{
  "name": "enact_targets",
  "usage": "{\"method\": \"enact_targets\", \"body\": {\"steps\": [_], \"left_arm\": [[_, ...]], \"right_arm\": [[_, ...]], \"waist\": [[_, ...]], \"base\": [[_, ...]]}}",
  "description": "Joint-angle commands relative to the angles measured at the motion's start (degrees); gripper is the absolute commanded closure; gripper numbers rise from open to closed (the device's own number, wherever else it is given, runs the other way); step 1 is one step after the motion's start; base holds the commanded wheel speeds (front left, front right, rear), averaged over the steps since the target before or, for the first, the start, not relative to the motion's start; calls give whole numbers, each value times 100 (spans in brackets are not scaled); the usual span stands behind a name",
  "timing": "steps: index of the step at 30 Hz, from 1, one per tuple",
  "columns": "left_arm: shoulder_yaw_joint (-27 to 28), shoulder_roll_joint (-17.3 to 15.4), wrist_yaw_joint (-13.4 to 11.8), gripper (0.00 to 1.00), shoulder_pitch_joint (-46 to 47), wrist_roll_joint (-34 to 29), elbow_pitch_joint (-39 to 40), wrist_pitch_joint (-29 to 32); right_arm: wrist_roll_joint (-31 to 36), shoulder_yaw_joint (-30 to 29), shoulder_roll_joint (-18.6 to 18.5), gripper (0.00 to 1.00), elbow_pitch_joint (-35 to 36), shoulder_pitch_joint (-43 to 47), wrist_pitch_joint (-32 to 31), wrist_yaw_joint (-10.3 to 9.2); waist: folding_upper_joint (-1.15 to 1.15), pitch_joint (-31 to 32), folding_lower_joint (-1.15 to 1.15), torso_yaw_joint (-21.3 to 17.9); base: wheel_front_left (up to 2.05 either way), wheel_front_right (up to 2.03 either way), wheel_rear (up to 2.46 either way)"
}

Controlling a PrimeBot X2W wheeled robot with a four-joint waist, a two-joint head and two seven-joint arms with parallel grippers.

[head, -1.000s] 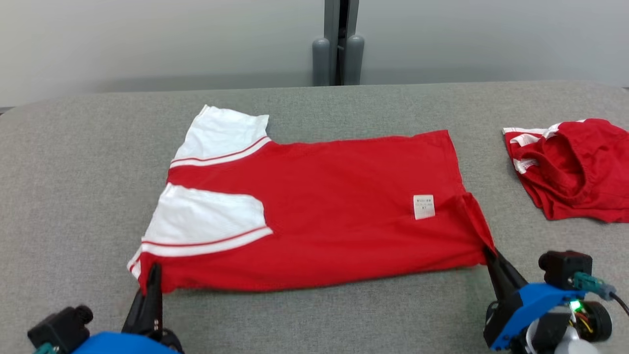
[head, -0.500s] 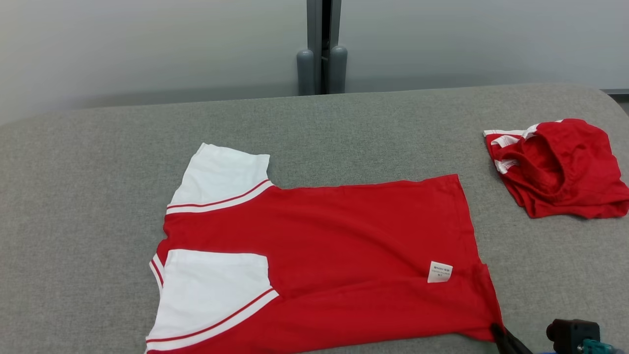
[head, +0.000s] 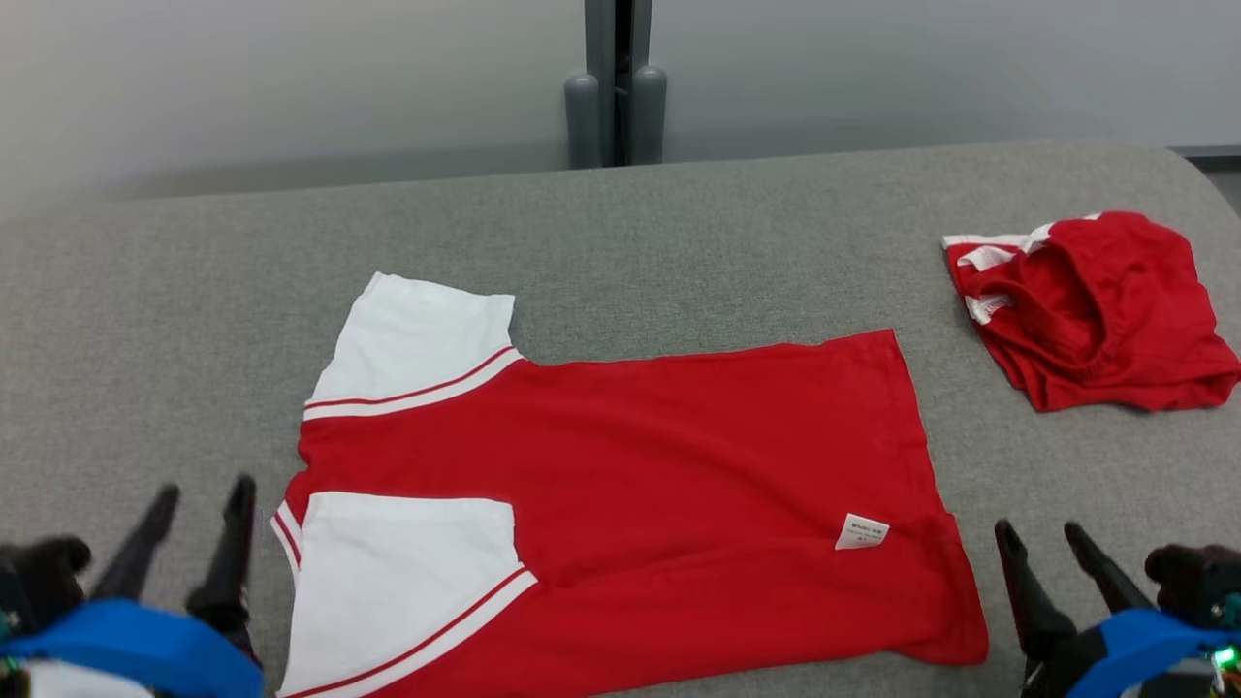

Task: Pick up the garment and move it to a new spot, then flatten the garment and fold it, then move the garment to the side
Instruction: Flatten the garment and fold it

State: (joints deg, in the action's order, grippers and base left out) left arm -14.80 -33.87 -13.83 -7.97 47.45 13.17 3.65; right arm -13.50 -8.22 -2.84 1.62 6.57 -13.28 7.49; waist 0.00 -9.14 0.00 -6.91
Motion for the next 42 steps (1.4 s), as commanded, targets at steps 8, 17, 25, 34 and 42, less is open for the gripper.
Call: {"method": "enact_targets", "body": {"steps": [8,17,25,34,42], "left_arm": [[87,-1040,556,0,2690,-327,-71,1211],[-468,-1182,1235,0,4475,-349,-1653,2385],[-604,-1111,1437,0,4743,-186,-2524,2683],[-798,-1087,1570,0,4833,-46,-3042,3138],[-1073,-1021,1687,100,4819,47,-3012,3632]], "right_arm": [[332,468,-10,0,278,-1238,-27,0],[267,1189,-10,0,-129,-2384,195,0],[212,1336,-9,0,-399,-2757,431,0],[81,1517,-9,0,-679,-2964,662,0],[90,1531,-10,0,-792,-3071,747,0]], "waist": [[0,-723,0,-367],[0,-1544,0,-900],[0,-1955,0,-1178],[0,-2191,0,-1387],[0,-2205,0,-1406]], "base": [[0,0,0],[0,0,0],[0,0,0],[0,0,0],[0,0,0]]}}
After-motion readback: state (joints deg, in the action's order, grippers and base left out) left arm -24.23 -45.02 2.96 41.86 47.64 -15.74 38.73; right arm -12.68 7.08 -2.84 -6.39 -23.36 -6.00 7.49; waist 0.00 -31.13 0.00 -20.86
